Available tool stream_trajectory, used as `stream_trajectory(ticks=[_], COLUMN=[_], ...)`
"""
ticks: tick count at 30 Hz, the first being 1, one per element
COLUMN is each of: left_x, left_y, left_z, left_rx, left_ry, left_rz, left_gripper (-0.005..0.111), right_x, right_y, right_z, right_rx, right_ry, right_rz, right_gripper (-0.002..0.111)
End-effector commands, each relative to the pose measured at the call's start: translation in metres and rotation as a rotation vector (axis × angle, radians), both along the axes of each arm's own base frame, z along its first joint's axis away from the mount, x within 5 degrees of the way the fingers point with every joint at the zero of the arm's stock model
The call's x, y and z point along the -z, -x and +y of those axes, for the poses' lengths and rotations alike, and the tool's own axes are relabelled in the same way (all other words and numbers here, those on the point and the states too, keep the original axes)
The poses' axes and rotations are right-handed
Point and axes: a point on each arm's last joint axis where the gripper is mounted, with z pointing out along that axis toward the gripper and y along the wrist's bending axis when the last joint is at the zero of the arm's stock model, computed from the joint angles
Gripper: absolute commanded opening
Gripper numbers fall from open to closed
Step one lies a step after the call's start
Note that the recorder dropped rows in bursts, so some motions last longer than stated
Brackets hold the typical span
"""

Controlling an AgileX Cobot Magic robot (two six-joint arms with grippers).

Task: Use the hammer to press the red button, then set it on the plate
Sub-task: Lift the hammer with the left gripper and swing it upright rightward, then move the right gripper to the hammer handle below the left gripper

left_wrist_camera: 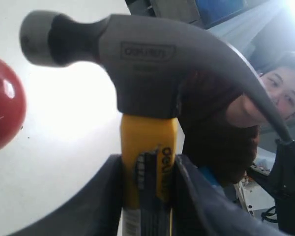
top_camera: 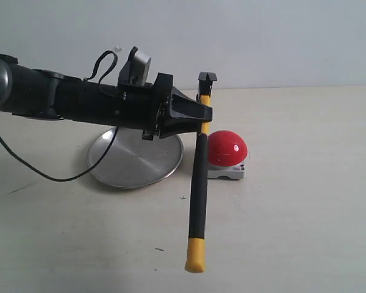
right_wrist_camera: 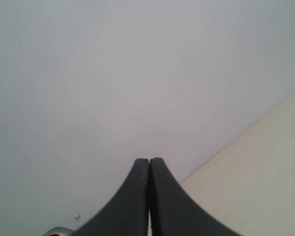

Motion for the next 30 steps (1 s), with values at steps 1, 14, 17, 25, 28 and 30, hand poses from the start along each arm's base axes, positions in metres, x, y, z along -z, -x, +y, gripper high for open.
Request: stream_trajectory(ticks=[1,14,17,25,28,30], left_x=[-0.009,-0.010,-0.010,-0.007,-0.004,-0.002], left_y=[0.002,0.003,0.001,-0.013,-0.017,-0.018], left_z=[0.010,0.013,0.016,0.035,0.036,0.037], left_rx=[-0.019,0.005,-0.004,-0.105,-0.151,-0.173], left_ry=[0.076,0.101,0.101,0.068,0.031,0.014], left_rz=[-0.018,-0.032,-0.033,0.026,0.032,0.039], left_gripper=[0.000,0.000,0.000,0.000,0.000,0.000], right_x=[0.001,-0.082,-0.070,-0.048,-0.045,-0.044], right_y=[0.000,-0.126,-0.151,-0.166,-0.166,-0.167], right_z=[0.000,-0.024,-0.019,0.043,0.065,0.079], right_rx=[-0.002,-0.202,-0.408,-0.736,-0.767,-0.773], right_ry=[-0.010,0.458,0.388,0.354,0.401,0.426], right_rz=[-0.008,1.048,1.290,1.024,0.950,0.879], right_gripper=[0.000,0.000,0.000,0.000,0.000,0.000])
